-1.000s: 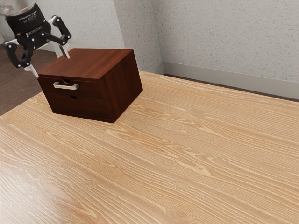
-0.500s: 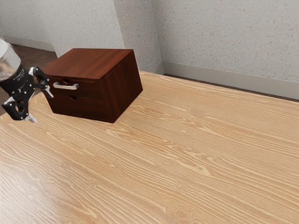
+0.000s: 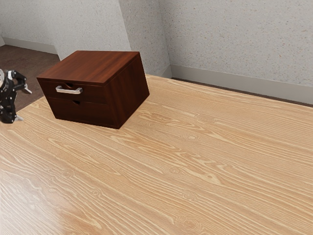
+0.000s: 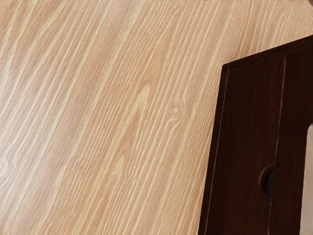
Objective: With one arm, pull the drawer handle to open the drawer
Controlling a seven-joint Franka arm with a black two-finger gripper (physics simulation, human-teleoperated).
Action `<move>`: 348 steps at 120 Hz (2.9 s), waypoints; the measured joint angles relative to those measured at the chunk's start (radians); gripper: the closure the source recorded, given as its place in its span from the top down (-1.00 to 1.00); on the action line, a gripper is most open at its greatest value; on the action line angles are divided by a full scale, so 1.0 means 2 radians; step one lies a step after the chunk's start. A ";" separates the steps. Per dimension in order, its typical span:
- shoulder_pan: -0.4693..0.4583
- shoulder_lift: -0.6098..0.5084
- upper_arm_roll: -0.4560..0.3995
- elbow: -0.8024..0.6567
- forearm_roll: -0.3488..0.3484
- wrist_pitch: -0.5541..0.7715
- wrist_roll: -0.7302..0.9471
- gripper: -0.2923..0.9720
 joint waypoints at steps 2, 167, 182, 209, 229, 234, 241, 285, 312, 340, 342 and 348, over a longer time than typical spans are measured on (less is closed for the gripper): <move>0.000 0.005 0.001 0.001 0.001 0.005 0.001 0.54; 0.117 0.279 -0.095 0.211 -0.110 0.096 0.078 0.53; 0.117 0.286 -0.095 0.213 -0.117 0.095 0.081 0.53; 0.117 0.302 -0.095 0.221 -0.124 0.095 0.085 0.53; 0.118 0.317 -0.097 0.242 -0.131 0.094 0.088 0.53; 0.118 0.321 -0.099 0.247 -0.133 0.094 0.088 0.53; 0.118 0.324 -0.101 0.249 -0.136 0.094 0.089 0.53; 0.120 0.332 -0.102 0.246 -0.143 0.093 0.094 0.53; 0.122 0.332 -0.102 0.246 -0.146 0.091 0.095 0.50; 0.125 0.332 -0.102 0.245 -0.147 0.090 0.096 0.42; 0.125 0.332 -0.102 0.245 -0.147 0.089 0.096 0.41; 0.125 0.332 -0.102 0.245 -0.147 0.089 0.096 0.35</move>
